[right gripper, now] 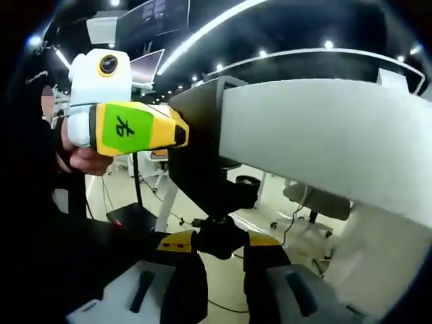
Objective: Clamp the fixed fixture on the desktop, loosen the retaining clip, secure it to the edge of the desk, and tighten the retaining clip.
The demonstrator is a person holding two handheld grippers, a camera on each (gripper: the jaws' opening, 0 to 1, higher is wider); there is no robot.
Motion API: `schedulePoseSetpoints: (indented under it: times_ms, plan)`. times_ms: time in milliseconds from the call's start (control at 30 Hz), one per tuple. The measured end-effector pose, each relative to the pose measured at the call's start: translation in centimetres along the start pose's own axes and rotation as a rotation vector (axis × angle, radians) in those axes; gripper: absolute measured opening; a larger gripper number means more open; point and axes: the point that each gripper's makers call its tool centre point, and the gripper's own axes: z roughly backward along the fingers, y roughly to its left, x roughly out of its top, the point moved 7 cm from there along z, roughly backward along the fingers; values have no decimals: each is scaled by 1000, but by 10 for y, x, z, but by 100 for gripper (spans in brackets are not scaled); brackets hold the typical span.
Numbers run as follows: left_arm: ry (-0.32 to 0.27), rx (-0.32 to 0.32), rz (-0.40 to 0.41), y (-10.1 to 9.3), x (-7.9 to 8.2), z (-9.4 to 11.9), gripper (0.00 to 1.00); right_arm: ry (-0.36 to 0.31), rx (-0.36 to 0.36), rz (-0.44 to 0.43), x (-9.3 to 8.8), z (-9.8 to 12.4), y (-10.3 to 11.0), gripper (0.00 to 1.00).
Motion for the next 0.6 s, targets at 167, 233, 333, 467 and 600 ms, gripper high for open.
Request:
schedulePoseSetpoints:
  times_ms: [167,233,333,467,600]
  plan:
    - [-3,-4,5,0,0,0,1,-7,12,49,1,-1,-1,24]
    - [-3,3,4,0,0,0,1,4,15,19,1,-1,-3,24]
    - [-4,0,9,0,0,0,1,3,15,0,0,-1,-2,24]
    - [-2,3,20,1,0,0,1,38,-102,-1,2,4,3,24]
    - [0,6,17,2,1,0,1,-5,-349,-29,3,9,16,34]
